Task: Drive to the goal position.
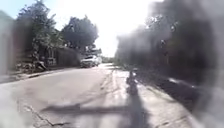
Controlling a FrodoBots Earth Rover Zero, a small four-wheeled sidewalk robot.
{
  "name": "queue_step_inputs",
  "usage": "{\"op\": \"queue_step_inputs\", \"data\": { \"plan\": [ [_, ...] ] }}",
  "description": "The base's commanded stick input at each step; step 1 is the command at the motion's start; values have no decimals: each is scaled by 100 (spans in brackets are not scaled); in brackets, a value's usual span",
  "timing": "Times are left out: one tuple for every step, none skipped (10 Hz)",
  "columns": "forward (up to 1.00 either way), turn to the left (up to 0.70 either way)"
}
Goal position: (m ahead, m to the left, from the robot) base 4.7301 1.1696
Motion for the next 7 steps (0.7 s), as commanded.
{"op": "queue_step_inputs", "data": {
  "plan": [
    [100,0],
    [100,0],
    [100,0],
    [100,0],
    [100,0],
    [100,0],
    [100,0]
  ]
}}
